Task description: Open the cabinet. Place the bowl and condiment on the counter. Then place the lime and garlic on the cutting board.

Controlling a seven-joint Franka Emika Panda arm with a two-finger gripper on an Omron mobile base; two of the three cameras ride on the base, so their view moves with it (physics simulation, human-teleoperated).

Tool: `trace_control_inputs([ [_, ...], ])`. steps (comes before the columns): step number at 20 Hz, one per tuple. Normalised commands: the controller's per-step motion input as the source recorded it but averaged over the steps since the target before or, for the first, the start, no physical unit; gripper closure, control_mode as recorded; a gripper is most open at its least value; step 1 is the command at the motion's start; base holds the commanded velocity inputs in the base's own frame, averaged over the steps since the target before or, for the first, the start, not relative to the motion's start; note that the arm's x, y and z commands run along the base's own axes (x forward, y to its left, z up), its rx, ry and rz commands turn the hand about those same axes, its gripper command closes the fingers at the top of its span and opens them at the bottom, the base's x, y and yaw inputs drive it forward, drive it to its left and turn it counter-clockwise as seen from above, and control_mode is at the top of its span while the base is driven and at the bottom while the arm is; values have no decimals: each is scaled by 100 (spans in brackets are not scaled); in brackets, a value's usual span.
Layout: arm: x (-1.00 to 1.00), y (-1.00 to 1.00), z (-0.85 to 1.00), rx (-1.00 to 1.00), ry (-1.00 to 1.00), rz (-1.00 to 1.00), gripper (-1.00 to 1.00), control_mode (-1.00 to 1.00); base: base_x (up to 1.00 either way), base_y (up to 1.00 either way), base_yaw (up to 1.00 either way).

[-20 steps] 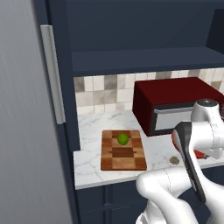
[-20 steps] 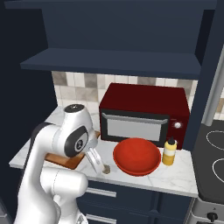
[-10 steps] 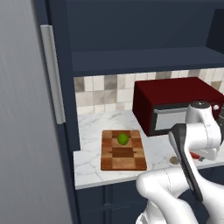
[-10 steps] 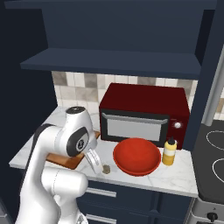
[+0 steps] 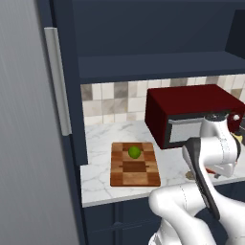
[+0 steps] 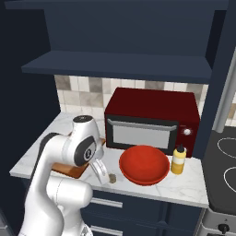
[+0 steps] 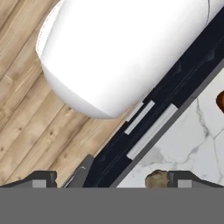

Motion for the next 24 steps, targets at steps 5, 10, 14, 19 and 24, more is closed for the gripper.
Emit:
trace_control_inputs([
  [5,3,0,-23,0,-5,0,-100,-100,0,0,0],
  [10,11,2,-27,0,-4,0,-100,-100,0,0,0],
  [14,13,4,-27,0,-6,0,-100,-100,0,0,0],
  [19,7,1,-30,0,-5,0,-100,-100,0,0,0],
  [24,3,0,-32,0,-4,0,-100,-100,0,0,0],
])
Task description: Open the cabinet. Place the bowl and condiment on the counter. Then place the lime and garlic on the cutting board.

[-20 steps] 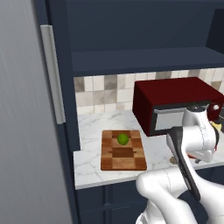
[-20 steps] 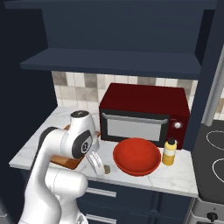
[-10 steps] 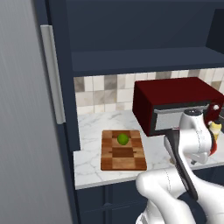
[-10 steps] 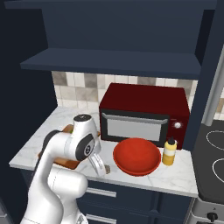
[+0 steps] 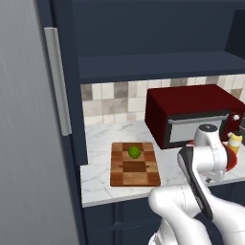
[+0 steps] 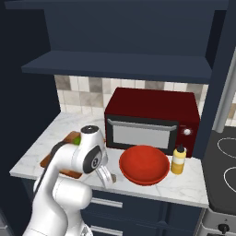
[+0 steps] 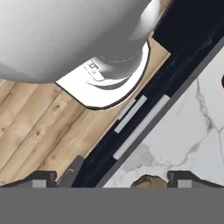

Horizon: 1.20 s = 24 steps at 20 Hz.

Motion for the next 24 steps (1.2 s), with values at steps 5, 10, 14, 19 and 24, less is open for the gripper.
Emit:
trace_control_inputs([
  [5,10,0,-26,0,-7,0,-100,-100,0,0,0],
  [10,11,0,-19,-2,-9,0,-100,-100,0,0,0],
  [14,10,0,-16,-3,-9,0,-100,-100,0,0,0],
  [19,2,0,-14,-3,-7,0,-100,-100,0,0,0],
  [24,3,1,-13,-3,-2,0,-100,-100,0,0,0],
])
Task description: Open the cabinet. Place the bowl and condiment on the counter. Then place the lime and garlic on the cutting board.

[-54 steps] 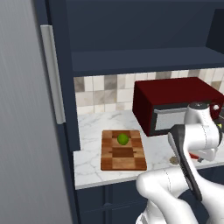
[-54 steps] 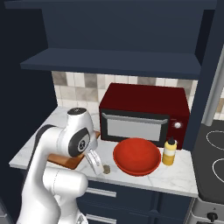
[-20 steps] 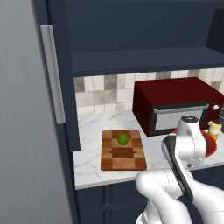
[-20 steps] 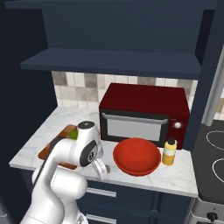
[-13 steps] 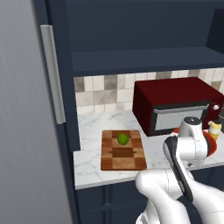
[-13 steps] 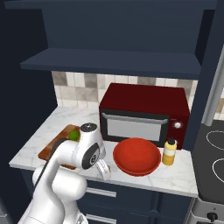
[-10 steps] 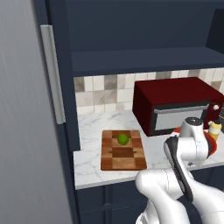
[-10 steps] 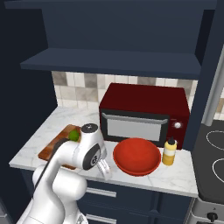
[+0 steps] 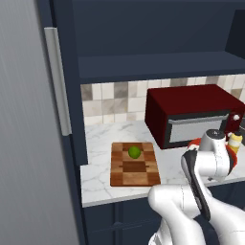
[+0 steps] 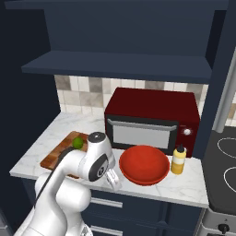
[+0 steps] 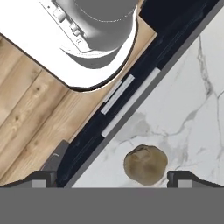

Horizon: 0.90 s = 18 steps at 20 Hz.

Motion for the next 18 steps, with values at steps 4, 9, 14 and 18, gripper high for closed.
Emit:
trace_control_inputs([
  [4,7,7,-9,-3,-1,0,-100,-100,0,0,0],
  [9,6,16,-7,-3,-1,0,-100,-100,0,0,0],
  [14,9,14,-11,-2,0,0,-100,-100,0,0,0],
  [18,12,11,-22,-4,0,0,-100,-100,0,0,0],
])
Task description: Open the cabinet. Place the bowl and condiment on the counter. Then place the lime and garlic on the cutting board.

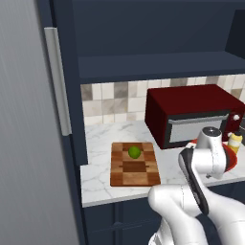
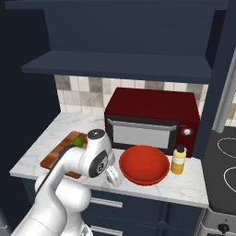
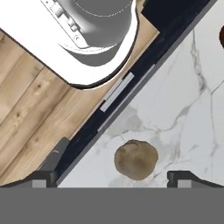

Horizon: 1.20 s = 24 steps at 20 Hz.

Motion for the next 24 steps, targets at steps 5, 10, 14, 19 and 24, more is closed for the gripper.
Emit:
trace_control_inputs([
  [5,15,8,-34,-6,0,0,-100,-100,0,0,0],
  [10,9,17,-28,-4,0,0,-100,-100,0,0,0],
  [14,0,21,-21,0,0,0,-100,-100,0,0,0],
  [19,0,13,-26,0,0,0,-100,-100,0,0,0],
  [24,0,2,-38,0,-2,0,-100,-100,0,0,0],
])
